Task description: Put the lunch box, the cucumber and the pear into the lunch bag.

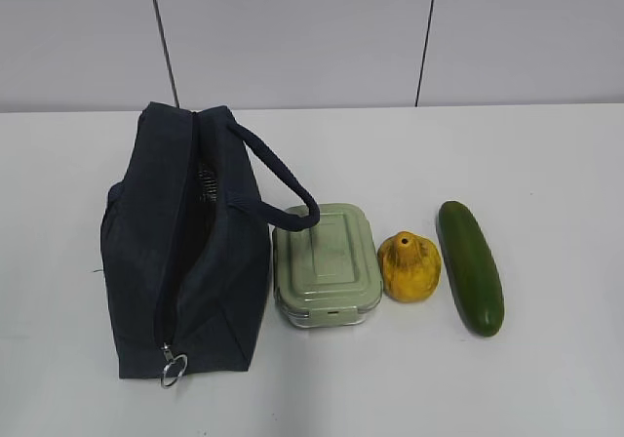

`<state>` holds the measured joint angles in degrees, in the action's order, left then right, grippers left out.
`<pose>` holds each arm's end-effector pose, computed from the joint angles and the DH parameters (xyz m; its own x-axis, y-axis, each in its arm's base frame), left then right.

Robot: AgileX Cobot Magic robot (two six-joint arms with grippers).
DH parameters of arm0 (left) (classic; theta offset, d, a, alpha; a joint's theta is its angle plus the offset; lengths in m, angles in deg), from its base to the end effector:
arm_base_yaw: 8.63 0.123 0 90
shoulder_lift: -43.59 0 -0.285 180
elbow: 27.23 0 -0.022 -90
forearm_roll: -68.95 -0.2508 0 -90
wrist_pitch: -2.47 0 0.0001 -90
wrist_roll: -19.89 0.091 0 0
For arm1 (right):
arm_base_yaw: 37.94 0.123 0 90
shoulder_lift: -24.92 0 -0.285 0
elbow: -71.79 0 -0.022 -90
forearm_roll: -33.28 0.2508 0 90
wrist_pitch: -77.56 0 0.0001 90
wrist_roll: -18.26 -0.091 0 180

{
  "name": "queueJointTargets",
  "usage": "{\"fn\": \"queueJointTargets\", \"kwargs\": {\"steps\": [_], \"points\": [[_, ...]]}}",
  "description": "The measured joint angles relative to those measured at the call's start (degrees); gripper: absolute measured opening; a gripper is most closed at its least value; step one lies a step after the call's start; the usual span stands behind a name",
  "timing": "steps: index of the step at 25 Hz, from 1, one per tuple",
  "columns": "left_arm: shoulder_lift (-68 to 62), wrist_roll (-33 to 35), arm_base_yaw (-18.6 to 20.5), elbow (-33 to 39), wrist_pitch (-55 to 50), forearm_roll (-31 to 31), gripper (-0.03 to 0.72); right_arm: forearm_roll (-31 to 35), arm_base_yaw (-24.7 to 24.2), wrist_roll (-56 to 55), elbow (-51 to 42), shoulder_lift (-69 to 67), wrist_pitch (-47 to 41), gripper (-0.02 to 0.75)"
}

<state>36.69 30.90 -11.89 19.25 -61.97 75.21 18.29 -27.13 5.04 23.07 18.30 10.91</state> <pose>-0.0151 -0.0081 0.2823 -0.4383 0.1689 -0.8828 0.2090 0.9744 0.0826 -0.0095 -0.0238 0.2706 -0.5036 0.0271 -0.8635 0.0806 0.9966 -0.0157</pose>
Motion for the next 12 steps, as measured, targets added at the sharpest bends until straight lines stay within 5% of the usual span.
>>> {"fn": "queueJointTargets", "kwargs": {"steps": [12], "points": [[0.0,0.0,0.0,0.0,0.0,0.0,0.241,0.0,0.0,0.0,0.0,0.0,0.0,0.232]]}}
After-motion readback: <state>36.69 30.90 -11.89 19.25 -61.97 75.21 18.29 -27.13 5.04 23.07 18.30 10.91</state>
